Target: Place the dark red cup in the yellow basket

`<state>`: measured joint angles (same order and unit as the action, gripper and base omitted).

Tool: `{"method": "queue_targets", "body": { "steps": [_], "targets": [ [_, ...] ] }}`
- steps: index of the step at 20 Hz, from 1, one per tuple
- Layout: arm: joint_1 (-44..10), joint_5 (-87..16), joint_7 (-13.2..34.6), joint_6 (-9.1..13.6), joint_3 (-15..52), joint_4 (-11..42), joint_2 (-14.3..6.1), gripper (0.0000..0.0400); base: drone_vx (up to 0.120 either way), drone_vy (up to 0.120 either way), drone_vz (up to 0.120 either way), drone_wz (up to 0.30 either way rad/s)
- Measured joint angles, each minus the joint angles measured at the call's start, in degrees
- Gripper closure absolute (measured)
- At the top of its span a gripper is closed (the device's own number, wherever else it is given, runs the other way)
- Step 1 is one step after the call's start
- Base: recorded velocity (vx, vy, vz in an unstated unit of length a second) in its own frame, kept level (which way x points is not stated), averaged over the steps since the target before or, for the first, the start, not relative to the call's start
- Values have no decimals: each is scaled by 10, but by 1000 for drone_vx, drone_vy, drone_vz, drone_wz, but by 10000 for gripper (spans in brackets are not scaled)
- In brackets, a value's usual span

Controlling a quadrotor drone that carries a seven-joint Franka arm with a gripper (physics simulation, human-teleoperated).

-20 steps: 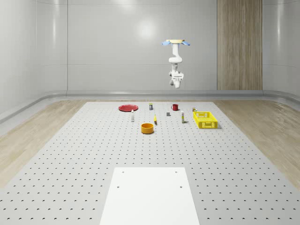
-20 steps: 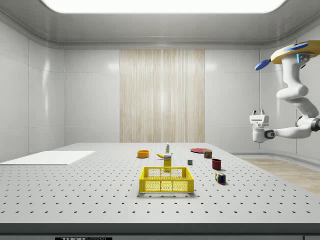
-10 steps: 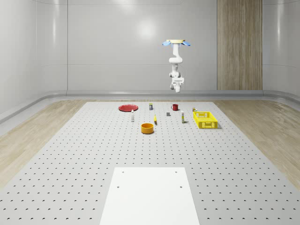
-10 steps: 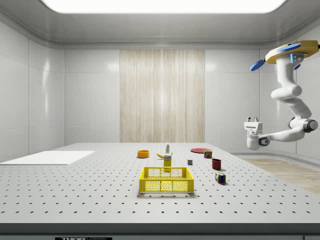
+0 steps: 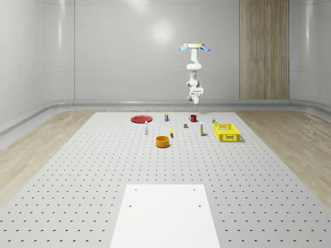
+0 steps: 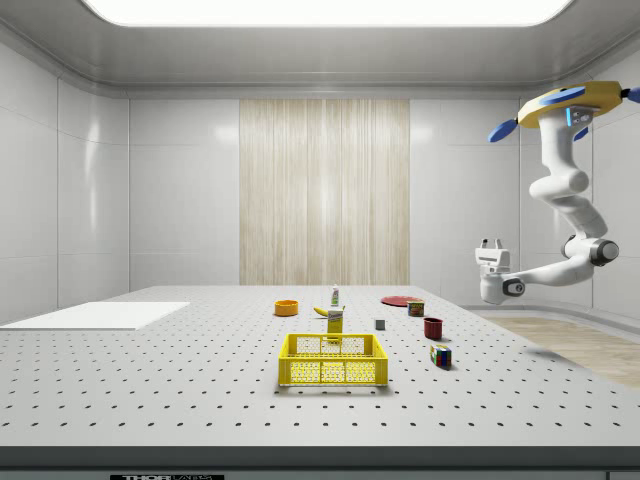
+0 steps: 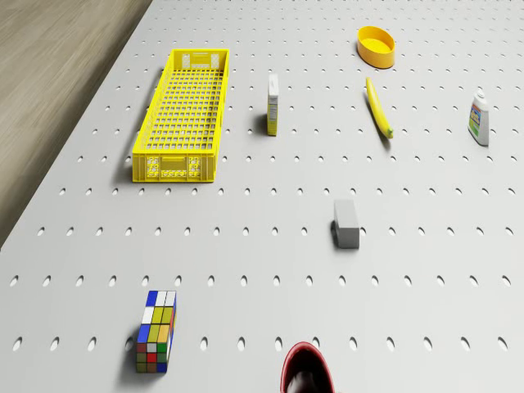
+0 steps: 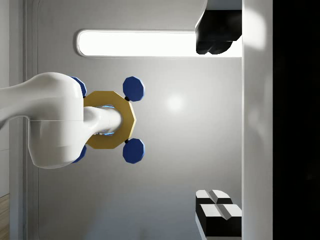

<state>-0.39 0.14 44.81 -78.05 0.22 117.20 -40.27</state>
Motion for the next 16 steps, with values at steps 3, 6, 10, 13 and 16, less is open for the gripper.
{"method": "queue_targets", "body": {
  "steps": [3,6,10,13,16],
  "targets": [
    [0,0,0,0,0,-1,0,0,13,-53,0,0],
    [0,0,0,-1,0,-2,0,0,80,0,0,0],
    [-1,0,0,-2,1,-1,-1,0,0,0,0,0],
    [-1,0,0,-3,1,0,-2,0,0,0,0,0],
    [-1,0,0,-4,1,0,-3,0,0,0,0,0]
  ]
}}
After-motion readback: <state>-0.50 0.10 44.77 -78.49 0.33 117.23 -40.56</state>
